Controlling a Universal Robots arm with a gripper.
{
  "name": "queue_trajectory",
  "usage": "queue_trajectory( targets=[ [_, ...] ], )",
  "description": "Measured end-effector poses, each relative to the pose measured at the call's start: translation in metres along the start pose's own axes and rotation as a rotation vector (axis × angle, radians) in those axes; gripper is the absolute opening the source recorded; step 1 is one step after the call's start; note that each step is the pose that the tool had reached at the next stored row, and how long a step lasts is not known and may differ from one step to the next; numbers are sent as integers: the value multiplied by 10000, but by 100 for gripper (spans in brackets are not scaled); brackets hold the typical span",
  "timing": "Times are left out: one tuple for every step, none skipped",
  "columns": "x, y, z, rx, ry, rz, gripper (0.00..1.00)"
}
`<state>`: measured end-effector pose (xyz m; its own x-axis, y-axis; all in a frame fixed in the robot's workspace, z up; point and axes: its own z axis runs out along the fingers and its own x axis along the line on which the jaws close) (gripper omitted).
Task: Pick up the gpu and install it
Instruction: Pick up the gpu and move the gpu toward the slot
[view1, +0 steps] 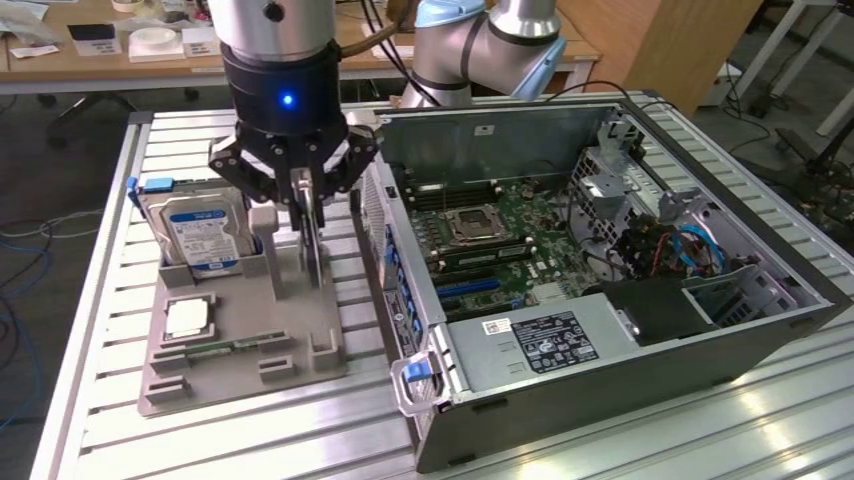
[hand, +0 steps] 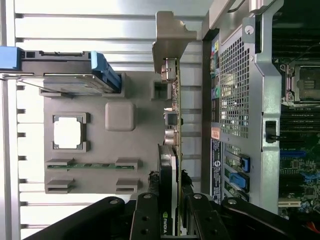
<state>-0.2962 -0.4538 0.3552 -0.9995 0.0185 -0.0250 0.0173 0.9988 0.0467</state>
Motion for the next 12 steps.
queue_trajectory(
  targets=[
    [-1, 1, -25, -1, 0, 0, 27],
    [-1, 3, -50, -1, 0, 1, 27],
    [-2, 4, -73, -1, -1, 0, 27],
    [-2, 5, -95, -1, -1, 0, 27],
    [-3, 5, -113, 0, 0, 0, 27],
    [-3, 6, -124, 0, 0, 0, 27],
    [-3, 6, -124, -2, -2, 0, 27],
    [-3, 6, -124, -2, -2, 0, 27],
    [-3, 6, -124, -2, -2, 0, 27],
    [-3, 6, -124, -1, -2, 0, 27],
    [-3, 6, -125, 0, 0, 0, 27],
    [-3, 6, -125, -1, 0, 0, 27]
  ],
)
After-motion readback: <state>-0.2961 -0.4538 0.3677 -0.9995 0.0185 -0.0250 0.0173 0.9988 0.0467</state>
